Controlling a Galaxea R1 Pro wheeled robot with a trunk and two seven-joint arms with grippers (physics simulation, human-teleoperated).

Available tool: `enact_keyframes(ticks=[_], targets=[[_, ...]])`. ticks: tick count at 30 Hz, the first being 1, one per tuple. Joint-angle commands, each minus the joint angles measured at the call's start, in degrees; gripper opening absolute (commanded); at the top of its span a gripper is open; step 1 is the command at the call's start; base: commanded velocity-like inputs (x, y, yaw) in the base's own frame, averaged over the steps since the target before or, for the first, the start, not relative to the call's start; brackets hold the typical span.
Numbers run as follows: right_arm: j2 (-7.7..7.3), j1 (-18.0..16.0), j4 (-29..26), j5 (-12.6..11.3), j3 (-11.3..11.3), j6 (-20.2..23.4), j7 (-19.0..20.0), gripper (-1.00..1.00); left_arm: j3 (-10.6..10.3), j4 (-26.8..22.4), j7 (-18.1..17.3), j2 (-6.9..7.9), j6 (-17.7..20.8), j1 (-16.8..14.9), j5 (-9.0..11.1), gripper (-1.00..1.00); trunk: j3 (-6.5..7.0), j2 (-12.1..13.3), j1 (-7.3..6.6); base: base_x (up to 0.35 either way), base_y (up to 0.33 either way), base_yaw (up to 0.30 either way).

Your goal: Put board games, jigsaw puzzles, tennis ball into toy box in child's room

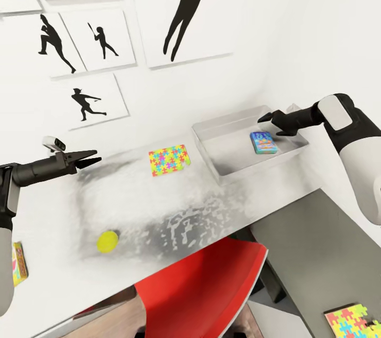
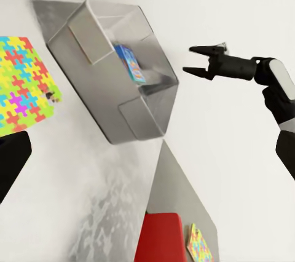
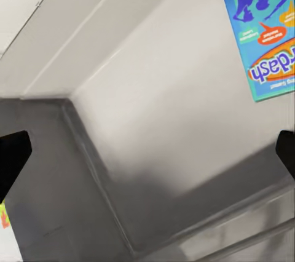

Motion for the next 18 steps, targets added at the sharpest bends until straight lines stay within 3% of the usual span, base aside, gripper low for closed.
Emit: enact_keyframes(ticks=[1, 11, 18], targets=[[-0.09, -0.1, 0.0, -1.0, 0.4, 0.0, -0.1, 1.0, 0.0, 0.0, -0.2, 0.01, 0.6, 0.0, 0.0, 1.0, 0.01, -0.1, 0.04, -0.006, 0.0, -0.068], [-2.53, 1.2, 0.0, -5.5, 0.5, 0.0, 6.0, 1.0, 0.0, 0.3, -0.2, 0.08, 0.6, 0.0, -0.1, 1.0, 0.92, -0.1, 0.04, -0.002, 0.0, -0.12], [-3.5, 5.7, -0.1, -8.6, 0.5, 0.0, 18.2, 1.0, 0.0, 0.6, -0.2, 1.78, 0.6, 0.1, -0.5, 1.0, 1.55, -0.1, 0.04, 0.0, 0.0, -0.147]])
